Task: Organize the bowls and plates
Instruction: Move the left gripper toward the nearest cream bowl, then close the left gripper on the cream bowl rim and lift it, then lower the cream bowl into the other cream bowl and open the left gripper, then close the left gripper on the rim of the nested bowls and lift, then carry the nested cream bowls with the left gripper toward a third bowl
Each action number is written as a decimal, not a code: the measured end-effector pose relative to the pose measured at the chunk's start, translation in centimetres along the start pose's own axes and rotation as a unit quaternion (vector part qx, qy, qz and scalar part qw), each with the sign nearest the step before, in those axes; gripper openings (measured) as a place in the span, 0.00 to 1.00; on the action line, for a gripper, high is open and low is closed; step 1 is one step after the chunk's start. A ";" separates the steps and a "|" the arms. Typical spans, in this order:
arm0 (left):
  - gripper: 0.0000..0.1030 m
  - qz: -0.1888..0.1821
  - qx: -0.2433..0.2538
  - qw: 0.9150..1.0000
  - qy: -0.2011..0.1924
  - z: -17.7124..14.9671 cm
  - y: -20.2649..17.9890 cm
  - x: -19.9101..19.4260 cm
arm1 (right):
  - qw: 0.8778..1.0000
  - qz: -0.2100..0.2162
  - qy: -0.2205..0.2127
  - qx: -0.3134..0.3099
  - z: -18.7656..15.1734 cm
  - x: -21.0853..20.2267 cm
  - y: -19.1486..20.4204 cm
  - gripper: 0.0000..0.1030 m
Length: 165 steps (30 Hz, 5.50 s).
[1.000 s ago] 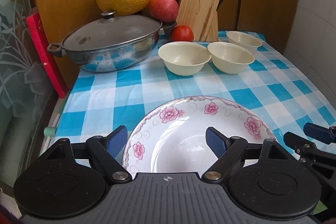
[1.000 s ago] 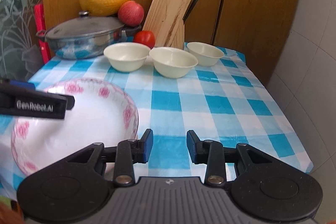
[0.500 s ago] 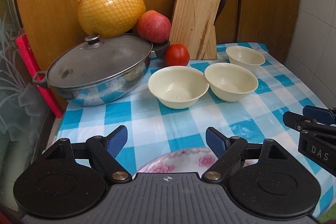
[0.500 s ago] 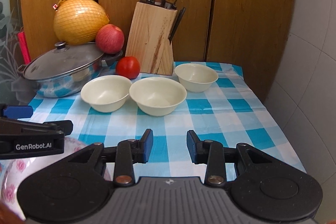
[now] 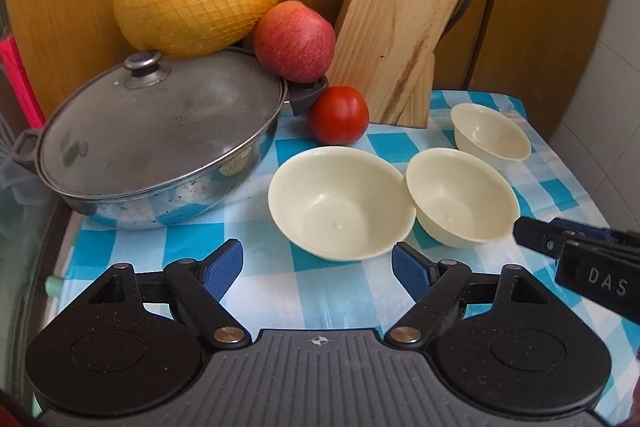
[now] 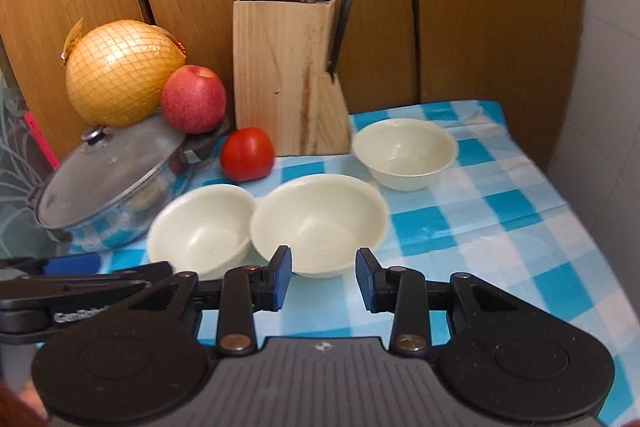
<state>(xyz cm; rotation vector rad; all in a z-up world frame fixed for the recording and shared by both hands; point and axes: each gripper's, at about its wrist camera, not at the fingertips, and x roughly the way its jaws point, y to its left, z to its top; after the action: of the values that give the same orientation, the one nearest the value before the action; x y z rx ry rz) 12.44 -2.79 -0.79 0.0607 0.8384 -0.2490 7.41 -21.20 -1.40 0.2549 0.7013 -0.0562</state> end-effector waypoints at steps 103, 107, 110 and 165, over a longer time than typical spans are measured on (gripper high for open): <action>0.65 -0.062 0.142 0.987 0.032 -3.2 -9.0 -1.0 | 0.983 0.031 0.092 0.157 -4.9 -3.5 -8.4 0.20; 0.68 -0.057 0.140 0.988 0.029 -2.9 -8.8 -0.8 | 0.983 0.028 0.087 0.159 -4.5 -3.2 -8.4 0.21; 0.70 -0.046 0.142 0.989 0.021 -2.7 -8.8 -0.7 | 0.983 0.026 0.086 0.159 -4.1 -2.6 -8.2 0.22; 0.25 -0.061 0.025 0.998 0.023 3.8 -7.7 4.4 | 0.985 0.054 0.067 0.152 2.0 4.0 -6.0 0.10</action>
<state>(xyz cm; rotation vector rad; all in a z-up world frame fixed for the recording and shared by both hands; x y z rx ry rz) 16.16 -11.69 -1.18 0.0629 0.8836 -0.3850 10.96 -27.34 -3.79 0.5934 0.8105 -0.0426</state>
